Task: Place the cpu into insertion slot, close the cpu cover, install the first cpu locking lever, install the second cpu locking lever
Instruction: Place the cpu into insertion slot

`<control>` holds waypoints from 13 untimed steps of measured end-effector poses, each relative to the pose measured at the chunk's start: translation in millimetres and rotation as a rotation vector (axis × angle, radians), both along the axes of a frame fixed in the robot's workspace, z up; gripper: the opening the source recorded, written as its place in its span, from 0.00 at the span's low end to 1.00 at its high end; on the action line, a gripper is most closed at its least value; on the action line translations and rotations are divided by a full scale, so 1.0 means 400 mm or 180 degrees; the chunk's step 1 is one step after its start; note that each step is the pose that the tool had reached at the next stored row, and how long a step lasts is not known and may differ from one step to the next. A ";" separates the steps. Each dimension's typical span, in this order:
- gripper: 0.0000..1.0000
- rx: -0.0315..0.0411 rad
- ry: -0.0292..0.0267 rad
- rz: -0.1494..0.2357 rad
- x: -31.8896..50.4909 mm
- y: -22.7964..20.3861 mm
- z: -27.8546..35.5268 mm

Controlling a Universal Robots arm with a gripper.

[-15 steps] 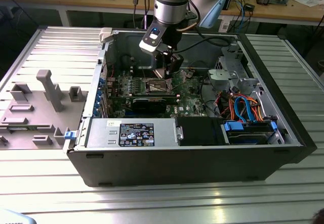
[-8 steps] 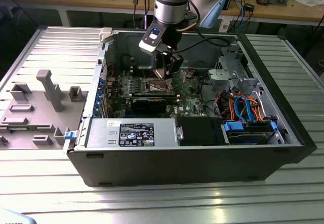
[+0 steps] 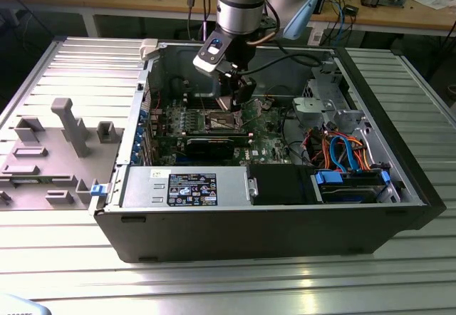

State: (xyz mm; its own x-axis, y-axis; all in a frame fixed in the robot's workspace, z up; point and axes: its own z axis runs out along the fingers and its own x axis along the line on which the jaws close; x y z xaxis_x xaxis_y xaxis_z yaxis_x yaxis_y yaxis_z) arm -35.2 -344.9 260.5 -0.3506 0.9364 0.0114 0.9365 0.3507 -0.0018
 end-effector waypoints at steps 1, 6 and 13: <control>0.54 0.0000 0.0000 -0.0028 0.000 0.000 0.000; 0.54 0.0000 0.0000 -0.0109 0.000 0.000 -0.001; 0.54 0.0000 0.0000 -0.0189 0.000 0.000 -0.002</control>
